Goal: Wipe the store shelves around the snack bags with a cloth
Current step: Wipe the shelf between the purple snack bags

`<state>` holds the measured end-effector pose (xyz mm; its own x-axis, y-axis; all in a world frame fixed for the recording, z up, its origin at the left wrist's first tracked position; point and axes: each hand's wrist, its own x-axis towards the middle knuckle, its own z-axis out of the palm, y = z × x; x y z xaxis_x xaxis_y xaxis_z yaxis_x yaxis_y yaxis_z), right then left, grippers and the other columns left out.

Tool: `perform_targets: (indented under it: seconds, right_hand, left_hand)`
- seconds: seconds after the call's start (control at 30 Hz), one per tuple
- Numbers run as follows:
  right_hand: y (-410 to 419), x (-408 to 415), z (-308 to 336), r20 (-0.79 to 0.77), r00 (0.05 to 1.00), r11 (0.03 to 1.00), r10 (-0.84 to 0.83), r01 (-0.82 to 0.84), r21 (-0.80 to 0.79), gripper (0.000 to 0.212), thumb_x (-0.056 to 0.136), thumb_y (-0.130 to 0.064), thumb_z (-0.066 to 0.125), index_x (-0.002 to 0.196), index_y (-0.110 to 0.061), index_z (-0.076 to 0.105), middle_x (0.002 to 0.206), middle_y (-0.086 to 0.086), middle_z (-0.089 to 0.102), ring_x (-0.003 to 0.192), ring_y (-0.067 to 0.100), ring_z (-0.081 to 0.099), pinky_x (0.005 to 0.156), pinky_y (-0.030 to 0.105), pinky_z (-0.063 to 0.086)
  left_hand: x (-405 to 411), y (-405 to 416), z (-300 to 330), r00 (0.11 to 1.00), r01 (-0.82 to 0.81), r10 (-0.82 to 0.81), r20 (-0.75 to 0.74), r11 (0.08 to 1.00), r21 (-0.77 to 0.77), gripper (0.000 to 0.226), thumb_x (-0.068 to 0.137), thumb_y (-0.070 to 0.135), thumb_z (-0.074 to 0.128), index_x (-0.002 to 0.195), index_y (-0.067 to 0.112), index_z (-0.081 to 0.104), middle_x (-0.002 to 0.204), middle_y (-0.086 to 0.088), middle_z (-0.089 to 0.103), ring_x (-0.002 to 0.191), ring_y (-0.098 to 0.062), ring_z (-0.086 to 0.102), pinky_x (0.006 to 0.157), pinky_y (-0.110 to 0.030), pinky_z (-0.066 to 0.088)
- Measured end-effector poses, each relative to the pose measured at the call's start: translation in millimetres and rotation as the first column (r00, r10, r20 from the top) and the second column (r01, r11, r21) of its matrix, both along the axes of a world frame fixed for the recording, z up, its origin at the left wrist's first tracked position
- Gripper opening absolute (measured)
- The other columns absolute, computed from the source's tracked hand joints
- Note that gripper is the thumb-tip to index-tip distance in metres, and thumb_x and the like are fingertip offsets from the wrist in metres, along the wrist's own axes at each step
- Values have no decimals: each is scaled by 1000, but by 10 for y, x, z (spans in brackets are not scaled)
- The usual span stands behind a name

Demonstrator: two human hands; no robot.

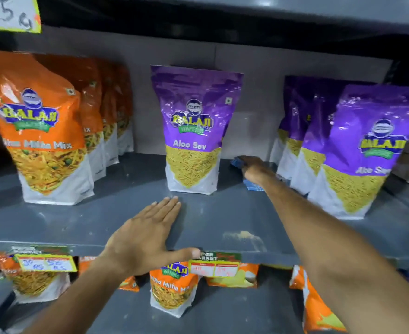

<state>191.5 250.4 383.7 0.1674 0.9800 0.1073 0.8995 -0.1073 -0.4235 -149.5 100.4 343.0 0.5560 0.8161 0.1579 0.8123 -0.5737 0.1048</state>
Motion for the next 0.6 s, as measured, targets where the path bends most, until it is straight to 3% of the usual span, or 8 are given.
perform_targets:
  seconds: [0.07,0.2,0.37,0.47,0.53,0.6]
  right_hand:
    - [286,56,-59,55,998,1000,22,-21,-11,41,97,-33,38,132,-37,61,142,5,61,124,34,59,106,45,48]
    - [528,38,-67,106,994,998,12,-5,-63,46,99,-42,29,139,-41,51,148,7,55,129,35,54,108,47,43]
    - [420,-24,-53,85,996,998,19,-14,-58,42,99,-35,35,135,-37,57,142,6,60,124,34,58,103,46,47]
    - [292,-55,-104,45,998,998,36,-33,-50,43,93,-41,40,130,-30,60,134,6,66,119,31,62,100,41,50]
    - [79,-129,-115,70,995,997,69,-66,-36,39,97,-37,42,131,-28,61,137,7,63,122,33,60,96,37,47]
    - [-183,-224,-89,83,995,998,62,-60,-27,43,93,-33,44,133,-30,60,145,7,57,127,34,57,102,39,47]
  left_hand:
    - [2,5,-7,1000,-2,2,-7,1000,-2,128,73,106,25,168,23,-1,174,10,-10,159,-3,-10,126,-24,-11]
    - [10,12,-23,1000,-9,9,-13,1000,-11,129,73,105,27,168,21,3,175,8,-6,160,-4,-8,131,-29,-4]
    - [-3,5,-6,999,-5,4,-43,1000,-27,126,75,104,28,168,22,2,175,8,-6,160,-4,-7,130,-28,-6]
    - [10,-9,21,999,-15,13,-45,999,-47,126,75,104,27,168,22,3,175,8,-5,160,-5,-6,131,-30,-4]
    - [14,-20,38,999,-19,15,-46,998,-66,127,74,105,26,168,23,2,176,8,-5,160,-6,-5,131,-31,-3]
    - [14,-39,57,999,-20,16,-46,996,-86,127,74,105,24,168,23,1,176,8,-5,160,-6,-5,131,-31,-3]
